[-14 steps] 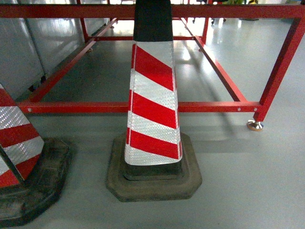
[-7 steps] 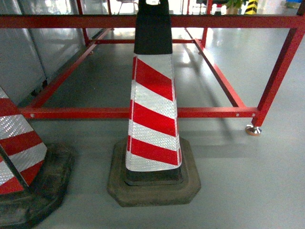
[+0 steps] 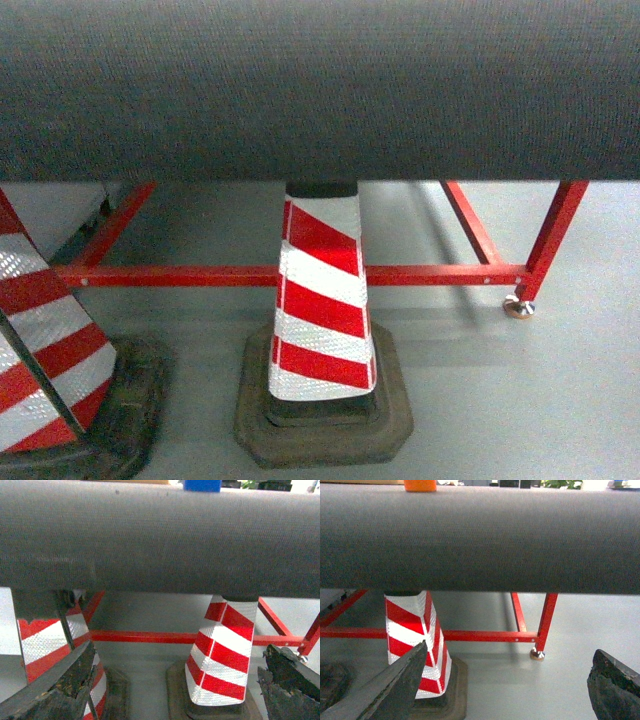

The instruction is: Sort blue parts and orange caps into right shelf containers

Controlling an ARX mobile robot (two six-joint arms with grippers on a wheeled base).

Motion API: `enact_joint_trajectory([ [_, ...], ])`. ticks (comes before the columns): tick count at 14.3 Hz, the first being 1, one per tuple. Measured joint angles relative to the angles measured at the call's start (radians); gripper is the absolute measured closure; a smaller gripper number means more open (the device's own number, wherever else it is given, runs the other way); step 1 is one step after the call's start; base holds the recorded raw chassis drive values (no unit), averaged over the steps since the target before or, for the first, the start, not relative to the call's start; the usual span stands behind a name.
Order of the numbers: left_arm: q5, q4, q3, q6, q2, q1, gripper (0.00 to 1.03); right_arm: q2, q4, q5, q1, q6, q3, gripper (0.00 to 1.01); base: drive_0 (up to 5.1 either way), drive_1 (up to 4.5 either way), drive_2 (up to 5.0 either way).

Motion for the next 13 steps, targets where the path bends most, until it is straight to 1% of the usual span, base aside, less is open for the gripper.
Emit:
enact_joint_trajectory([
  [13, 0.000, 0.000, 0.000, 0.000, 0.000, 0.000, 0.05, 0.000, -0.002, 0.000, 0.000, 0.003, 0.000, 0.03, 0.0, 0.00, 0.0],
])
